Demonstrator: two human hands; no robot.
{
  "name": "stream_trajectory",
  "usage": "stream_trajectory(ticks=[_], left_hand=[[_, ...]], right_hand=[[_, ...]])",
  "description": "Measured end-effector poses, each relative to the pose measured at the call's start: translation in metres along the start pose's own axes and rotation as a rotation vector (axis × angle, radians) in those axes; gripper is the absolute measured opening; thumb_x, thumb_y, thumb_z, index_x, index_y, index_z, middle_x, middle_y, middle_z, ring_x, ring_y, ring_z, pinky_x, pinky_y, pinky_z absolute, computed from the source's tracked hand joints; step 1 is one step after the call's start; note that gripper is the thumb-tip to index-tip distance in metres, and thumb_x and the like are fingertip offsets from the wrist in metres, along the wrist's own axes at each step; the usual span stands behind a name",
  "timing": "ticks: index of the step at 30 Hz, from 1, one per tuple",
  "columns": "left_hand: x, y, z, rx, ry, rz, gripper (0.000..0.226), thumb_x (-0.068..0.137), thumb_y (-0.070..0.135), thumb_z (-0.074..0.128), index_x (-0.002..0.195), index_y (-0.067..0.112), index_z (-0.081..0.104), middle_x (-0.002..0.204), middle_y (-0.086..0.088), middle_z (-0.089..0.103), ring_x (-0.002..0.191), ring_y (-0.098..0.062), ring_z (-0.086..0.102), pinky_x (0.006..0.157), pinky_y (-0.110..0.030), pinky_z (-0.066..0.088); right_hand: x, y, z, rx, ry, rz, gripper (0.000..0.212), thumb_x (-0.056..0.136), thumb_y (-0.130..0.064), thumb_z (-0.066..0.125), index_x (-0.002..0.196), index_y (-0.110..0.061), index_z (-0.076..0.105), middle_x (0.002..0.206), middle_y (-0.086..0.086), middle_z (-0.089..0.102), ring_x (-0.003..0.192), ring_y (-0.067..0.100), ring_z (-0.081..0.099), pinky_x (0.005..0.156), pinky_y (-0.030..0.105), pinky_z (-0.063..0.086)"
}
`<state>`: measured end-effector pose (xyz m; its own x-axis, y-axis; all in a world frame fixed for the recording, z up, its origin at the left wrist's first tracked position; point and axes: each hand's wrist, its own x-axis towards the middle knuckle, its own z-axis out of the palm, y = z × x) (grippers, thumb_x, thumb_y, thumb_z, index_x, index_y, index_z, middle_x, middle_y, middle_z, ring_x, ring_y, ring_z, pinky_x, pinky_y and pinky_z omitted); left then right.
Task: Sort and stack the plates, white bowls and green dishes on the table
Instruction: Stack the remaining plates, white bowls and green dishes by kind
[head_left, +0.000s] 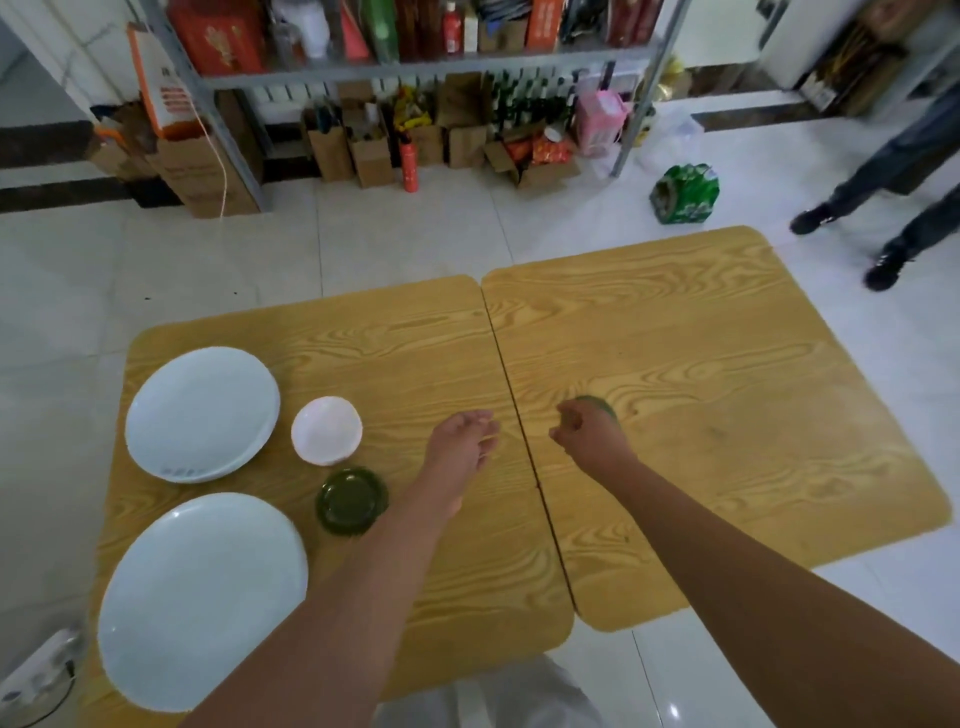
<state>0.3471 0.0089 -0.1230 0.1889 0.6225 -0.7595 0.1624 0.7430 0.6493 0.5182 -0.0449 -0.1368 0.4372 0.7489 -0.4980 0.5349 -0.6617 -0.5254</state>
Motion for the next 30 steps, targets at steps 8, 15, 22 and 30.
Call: stream_trajectory(ticks=[8,15,22,30], left_hand=[[0.021,-0.004,0.055,0.05,-0.006,-0.006,0.018,0.098,0.009,0.053,0.113,0.011,0.063,0.101,-0.005,0.068,0.075,-0.011,0.061,0.061,-0.023,0.041],[0.048,-0.006,0.082,0.066,0.023,-0.036,0.021,0.1,0.015,0.05,0.112,0.016,0.066,0.105,-0.001,0.072,0.082,-0.011,0.066,0.068,-0.023,0.048],[0.061,-0.016,0.08,0.083,0.044,-0.007,0.017,0.1,0.018,0.05,0.108,0.02,0.065,0.109,-0.001,0.072,0.094,-0.015,0.067,0.082,-0.031,0.05],[0.061,-0.019,0.077,0.073,0.068,-0.009,0.017,0.1,0.015,0.049,0.108,0.017,0.064,0.104,-0.002,0.072,0.087,-0.016,0.066,0.068,-0.026,0.046]], right_hand=[[0.041,0.034,-0.034,-0.189,-0.025,0.018,0.039,0.093,-0.015,0.052,0.131,-0.014,0.053,0.125,0.016,0.052,0.114,0.037,0.055,0.093,0.042,0.049],[0.07,0.043,-0.027,-0.408,-0.117,0.031,0.043,0.093,-0.026,0.058,0.133,-0.016,0.046,0.133,0.013,0.042,0.123,0.039,0.045,0.093,0.047,0.049],[0.082,0.039,-0.005,-0.729,-0.164,0.014,0.053,0.095,-0.03,0.055,0.139,-0.008,0.038,0.14,0.017,0.037,0.125,0.037,0.045,0.096,0.039,0.045],[0.098,0.038,0.028,-0.887,-0.262,0.068,0.073,0.091,-0.021,0.059,0.145,0.014,0.024,0.139,0.041,0.031,0.114,0.05,0.056,0.071,0.046,0.06]])
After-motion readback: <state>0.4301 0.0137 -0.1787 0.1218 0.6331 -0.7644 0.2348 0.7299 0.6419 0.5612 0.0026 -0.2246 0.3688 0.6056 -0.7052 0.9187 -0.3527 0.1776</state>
